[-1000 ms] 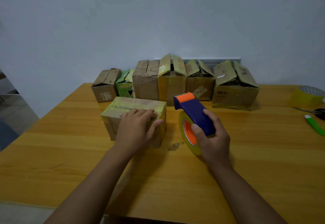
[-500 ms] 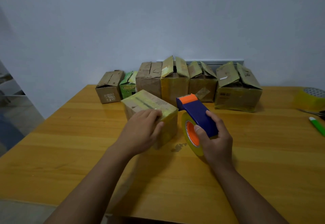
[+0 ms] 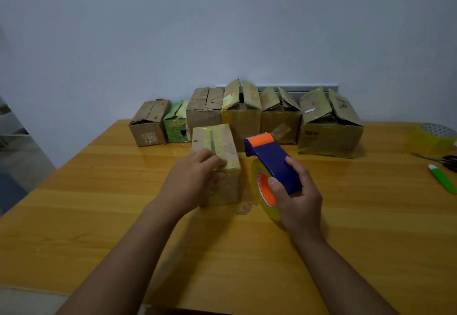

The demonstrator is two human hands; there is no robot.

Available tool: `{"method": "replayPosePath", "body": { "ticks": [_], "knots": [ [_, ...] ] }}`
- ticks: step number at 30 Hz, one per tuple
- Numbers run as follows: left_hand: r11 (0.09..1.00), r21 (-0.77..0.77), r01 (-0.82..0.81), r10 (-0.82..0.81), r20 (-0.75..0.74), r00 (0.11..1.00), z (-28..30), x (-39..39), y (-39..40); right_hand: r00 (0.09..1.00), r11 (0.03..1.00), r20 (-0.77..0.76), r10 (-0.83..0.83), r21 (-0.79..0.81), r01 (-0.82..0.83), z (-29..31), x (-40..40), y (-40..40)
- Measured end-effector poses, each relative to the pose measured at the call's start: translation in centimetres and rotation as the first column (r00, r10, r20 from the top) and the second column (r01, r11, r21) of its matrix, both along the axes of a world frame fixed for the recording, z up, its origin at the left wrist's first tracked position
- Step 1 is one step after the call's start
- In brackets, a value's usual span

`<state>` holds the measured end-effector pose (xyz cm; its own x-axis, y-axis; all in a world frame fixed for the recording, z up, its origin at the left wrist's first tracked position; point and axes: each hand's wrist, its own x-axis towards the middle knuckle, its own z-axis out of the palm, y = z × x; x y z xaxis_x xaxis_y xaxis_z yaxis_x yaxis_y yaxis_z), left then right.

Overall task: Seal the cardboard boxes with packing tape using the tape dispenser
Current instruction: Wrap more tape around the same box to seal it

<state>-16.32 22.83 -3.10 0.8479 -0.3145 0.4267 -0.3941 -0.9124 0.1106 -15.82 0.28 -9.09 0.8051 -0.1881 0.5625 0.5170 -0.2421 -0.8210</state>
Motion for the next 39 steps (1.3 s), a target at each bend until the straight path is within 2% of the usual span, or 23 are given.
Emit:
{"method": "replayPosePath", "body": {
  "ticks": [4, 9, 12, 14, 16, 18, 22, 25, 29, 34, 36, 39],
  "knots": [
    [0.995, -0.076, 0.058, -0.055, 0.043, 0.998, -0.1, 0.5, 0.6, 1.000, 1.000, -0.016, -0.004, 0.003, 0.004, 0.0, 0.0, 0.0],
    [0.997, -0.052, 0.064, -0.063, 0.029, 0.998, 0.2, -0.1, 2.1, 1.000, 1.000, -0.024, -0.002, 0.002, 0.002, -0.1, -0.1, -0.1],
    [0.995, -0.060, -0.082, 0.073, -0.137, 0.988, 0.7, -0.5, 0.6, 1.000, 1.000, -0.027, 0.002, 0.008, -0.002, 0.1, -0.1, 0.1],
    [0.975, -0.004, -0.224, 0.220, -0.172, 0.960, 0.3, -0.5, -1.5, 1.000, 1.000, -0.027, -0.004, 0.007, 0.004, 0.1, -0.1, 0.1],
    [0.955, -0.035, -0.293, 0.288, -0.107, 0.952, -0.5, -0.2, -2.8, 0.999, 1.000, -0.040, -0.008, 0.011, 0.009, 0.1, -0.2, 0.0],
    [0.954, -0.112, -0.278, 0.276, -0.035, 0.961, -0.8, -0.1, -2.6, 0.998, 0.999, -0.058, -0.014, 0.034, 0.016, 0.1, -0.2, -0.1],
    [0.953, -0.198, -0.228, 0.226, -0.034, 0.974, -0.4, -0.5, 0.7, 0.995, 0.995, -0.086, -0.040, 0.091, 0.048, 0.1, -0.1, -0.2],
    [0.959, -0.141, -0.245, 0.237, -0.073, 0.969, 0.0, -0.4, 2.5, 0.995, 0.993, -0.081, -0.056, 0.098, 0.064, 0.1, -0.1, -0.2],
    [0.934, 0.052, -0.353, 0.356, -0.072, 0.932, 0.4, 0.2, -0.6, 0.993, 0.993, -0.096, -0.064, 0.093, 0.073, 0.0, 0.0, -0.1],
    [0.903, 0.077, -0.422, 0.425, -0.027, 0.905, -0.7, 1.6, -4.9, 0.992, 0.993, -0.101, -0.075, 0.084, 0.084, 0.0, 0.0, -0.1],
    [0.903, 0.101, -0.417, 0.418, 0.015, 0.908, -0.7, 2.0, -5.1, 0.992, 0.994, -0.101, -0.075, 0.078, 0.083, -0.1, 0.0, -0.2],
    [0.952, 0.081, -0.296, 0.299, -0.032, 0.954, -0.2, 1.9, -3.9, 0.993, 0.995, -0.102, -0.065, 0.071, 0.073, -0.1, 0.0, -0.3]
  ]
}}
